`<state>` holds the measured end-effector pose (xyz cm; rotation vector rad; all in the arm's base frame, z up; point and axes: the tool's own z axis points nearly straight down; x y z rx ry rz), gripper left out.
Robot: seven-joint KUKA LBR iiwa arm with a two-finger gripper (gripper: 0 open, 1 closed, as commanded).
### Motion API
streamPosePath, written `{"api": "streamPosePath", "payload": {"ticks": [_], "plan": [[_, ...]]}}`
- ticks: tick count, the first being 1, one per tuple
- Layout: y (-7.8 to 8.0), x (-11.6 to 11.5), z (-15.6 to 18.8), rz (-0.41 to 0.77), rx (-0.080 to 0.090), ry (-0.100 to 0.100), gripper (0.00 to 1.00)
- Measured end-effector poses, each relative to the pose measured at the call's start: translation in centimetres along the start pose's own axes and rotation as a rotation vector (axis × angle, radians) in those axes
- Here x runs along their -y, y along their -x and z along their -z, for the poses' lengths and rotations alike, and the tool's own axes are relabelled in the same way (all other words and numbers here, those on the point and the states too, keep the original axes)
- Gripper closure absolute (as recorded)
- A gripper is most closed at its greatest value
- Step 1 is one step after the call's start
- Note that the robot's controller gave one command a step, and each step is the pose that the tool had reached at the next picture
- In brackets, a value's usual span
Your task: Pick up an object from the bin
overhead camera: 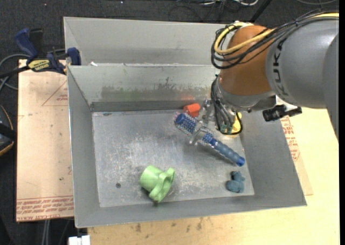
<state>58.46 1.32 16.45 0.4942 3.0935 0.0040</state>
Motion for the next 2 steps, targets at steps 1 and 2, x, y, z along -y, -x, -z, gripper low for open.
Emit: {"api": "streamPosePath", "payload": {"ticks": [1,2], "plan": [[0.0,-0.1,1.4,0.002,-0.006,-0.002,1.0],[0.1,-0.1,3.5,0.004,-0.006,-0.002,1.0]]}}
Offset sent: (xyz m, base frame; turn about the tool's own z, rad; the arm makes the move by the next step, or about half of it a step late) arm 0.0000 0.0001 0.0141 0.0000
